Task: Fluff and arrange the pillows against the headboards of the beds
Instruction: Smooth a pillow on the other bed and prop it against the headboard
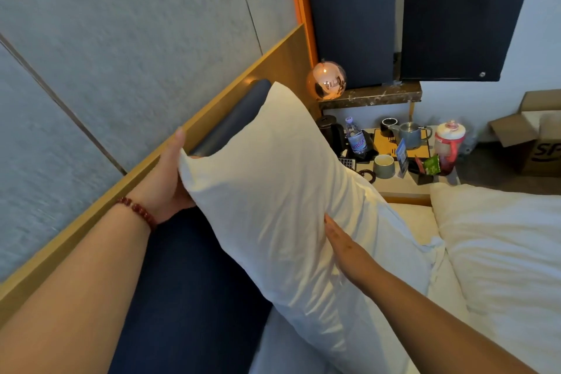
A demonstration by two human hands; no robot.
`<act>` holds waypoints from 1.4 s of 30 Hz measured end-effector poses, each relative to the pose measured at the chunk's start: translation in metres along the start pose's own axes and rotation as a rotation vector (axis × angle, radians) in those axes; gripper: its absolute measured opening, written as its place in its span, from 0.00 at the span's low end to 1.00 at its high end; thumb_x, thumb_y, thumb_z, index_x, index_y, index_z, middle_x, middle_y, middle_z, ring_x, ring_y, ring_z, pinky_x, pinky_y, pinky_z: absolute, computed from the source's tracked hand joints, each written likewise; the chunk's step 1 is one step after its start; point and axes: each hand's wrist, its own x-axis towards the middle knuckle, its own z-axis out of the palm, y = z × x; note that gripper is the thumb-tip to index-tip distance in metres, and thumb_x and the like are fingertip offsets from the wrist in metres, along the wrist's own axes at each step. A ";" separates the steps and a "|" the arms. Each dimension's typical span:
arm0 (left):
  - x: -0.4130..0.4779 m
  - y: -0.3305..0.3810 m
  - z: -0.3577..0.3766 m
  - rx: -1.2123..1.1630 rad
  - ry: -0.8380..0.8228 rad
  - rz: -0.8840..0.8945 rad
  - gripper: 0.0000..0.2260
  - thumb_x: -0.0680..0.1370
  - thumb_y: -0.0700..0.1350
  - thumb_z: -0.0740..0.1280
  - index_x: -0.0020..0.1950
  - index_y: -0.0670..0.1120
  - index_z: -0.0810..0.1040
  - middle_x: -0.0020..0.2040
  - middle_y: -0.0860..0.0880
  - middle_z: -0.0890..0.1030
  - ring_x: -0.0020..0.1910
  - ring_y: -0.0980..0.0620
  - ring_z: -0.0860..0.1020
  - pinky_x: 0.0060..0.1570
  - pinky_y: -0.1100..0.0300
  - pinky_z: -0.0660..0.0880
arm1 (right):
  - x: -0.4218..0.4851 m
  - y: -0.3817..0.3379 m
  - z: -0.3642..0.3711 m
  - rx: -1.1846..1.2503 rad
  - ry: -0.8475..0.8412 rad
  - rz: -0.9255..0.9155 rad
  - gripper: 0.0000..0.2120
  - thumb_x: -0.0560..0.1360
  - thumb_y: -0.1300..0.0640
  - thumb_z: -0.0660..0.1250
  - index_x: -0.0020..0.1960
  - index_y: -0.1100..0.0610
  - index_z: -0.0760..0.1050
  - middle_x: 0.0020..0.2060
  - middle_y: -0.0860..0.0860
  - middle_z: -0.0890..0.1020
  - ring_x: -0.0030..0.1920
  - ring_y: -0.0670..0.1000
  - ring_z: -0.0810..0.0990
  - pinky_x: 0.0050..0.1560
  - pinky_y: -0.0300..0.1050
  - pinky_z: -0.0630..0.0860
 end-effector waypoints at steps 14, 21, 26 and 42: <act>0.066 0.044 0.050 1.322 0.010 -0.230 0.41 0.52 0.85 0.56 0.36 0.49 0.77 0.31 0.53 0.79 0.36 0.52 0.78 0.41 0.55 0.73 | -0.001 0.022 0.007 0.010 -0.065 -0.010 0.36 0.72 0.27 0.45 0.77 0.38 0.51 0.77 0.38 0.56 0.75 0.40 0.55 0.76 0.43 0.50; 0.086 0.008 0.052 1.046 -0.096 0.085 0.49 0.59 0.75 0.70 0.75 0.58 0.61 0.68 0.62 0.72 0.63 0.55 0.73 0.62 0.53 0.70 | 0.025 0.022 -0.024 0.579 0.097 0.233 0.39 0.70 0.25 0.51 0.74 0.46 0.66 0.68 0.46 0.72 0.69 0.52 0.70 0.66 0.55 0.69; 0.101 0.004 0.048 0.967 -0.257 -0.059 0.32 0.60 0.74 0.70 0.60 0.61 0.79 0.52 0.62 0.84 0.51 0.57 0.82 0.59 0.51 0.74 | 0.025 0.047 -0.019 0.352 0.097 0.202 0.35 0.74 0.29 0.48 0.71 0.47 0.70 0.69 0.47 0.72 0.70 0.48 0.68 0.73 0.54 0.62; 0.148 -0.092 0.092 1.100 -0.084 -0.042 0.54 0.64 0.68 0.74 0.78 0.53 0.46 0.75 0.48 0.64 0.70 0.45 0.69 0.67 0.44 0.70 | 0.101 0.143 0.040 -1.101 -0.382 -0.181 0.35 0.76 0.29 0.39 0.79 0.41 0.44 0.79 0.43 0.43 0.78 0.48 0.36 0.70 0.64 0.28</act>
